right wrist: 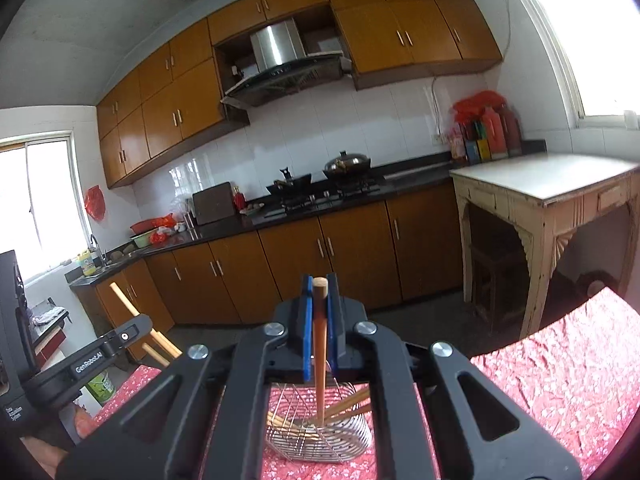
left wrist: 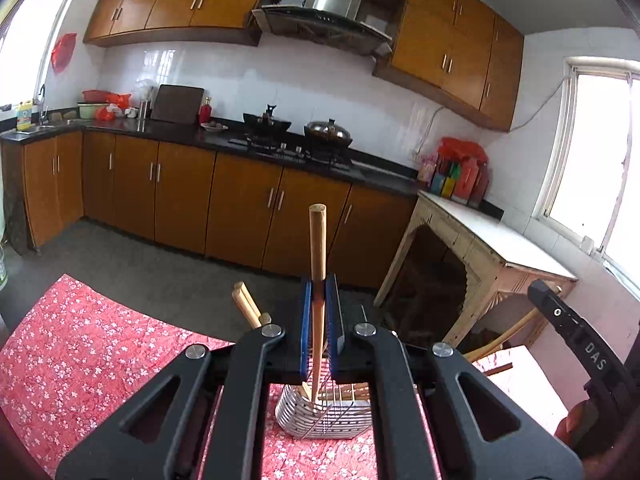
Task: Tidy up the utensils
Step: 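Open the left tool while the right tool opens, dropping chopsticks into the holder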
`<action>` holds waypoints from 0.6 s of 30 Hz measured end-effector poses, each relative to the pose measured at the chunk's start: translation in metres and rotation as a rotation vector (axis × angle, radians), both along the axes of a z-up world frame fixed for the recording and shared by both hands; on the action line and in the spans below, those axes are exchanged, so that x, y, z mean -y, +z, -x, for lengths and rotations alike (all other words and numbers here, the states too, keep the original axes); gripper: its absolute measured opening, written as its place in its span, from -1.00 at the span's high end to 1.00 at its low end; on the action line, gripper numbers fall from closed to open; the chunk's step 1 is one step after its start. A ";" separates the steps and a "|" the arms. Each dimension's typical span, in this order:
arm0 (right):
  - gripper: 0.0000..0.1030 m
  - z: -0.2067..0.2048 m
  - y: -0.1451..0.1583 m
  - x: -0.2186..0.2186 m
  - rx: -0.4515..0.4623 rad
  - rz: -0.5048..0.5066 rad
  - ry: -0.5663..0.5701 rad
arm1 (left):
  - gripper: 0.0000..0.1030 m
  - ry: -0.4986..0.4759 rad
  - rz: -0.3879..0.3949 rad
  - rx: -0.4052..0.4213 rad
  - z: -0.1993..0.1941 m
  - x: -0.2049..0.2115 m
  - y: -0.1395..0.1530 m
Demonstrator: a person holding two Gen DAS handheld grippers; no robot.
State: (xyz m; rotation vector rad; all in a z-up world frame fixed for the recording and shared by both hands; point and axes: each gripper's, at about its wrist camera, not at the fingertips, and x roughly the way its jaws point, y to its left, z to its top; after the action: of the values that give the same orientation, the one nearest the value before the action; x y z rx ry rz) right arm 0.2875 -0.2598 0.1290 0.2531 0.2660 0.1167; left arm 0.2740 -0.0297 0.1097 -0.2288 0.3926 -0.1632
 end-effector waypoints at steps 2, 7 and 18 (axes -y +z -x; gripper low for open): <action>0.83 -0.002 -0.006 0.000 -0.024 0.016 -0.013 | 0.87 -0.001 -0.013 -0.020 0.001 0.000 -0.003; 0.31 0.011 -0.008 0.009 -0.006 0.039 -0.056 | 0.84 0.031 -0.014 -0.030 0.004 -0.011 0.001; 0.24 0.071 -0.025 0.056 -0.031 0.026 -0.133 | 0.34 0.067 -0.026 0.033 0.062 -0.043 0.012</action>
State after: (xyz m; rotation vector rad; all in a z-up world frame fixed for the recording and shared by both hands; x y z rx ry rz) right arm 0.2162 -0.3155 0.1041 0.2464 0.2805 -0.0226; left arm 0.2123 0.0138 0.1213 -0.2130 0.3535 -0.0962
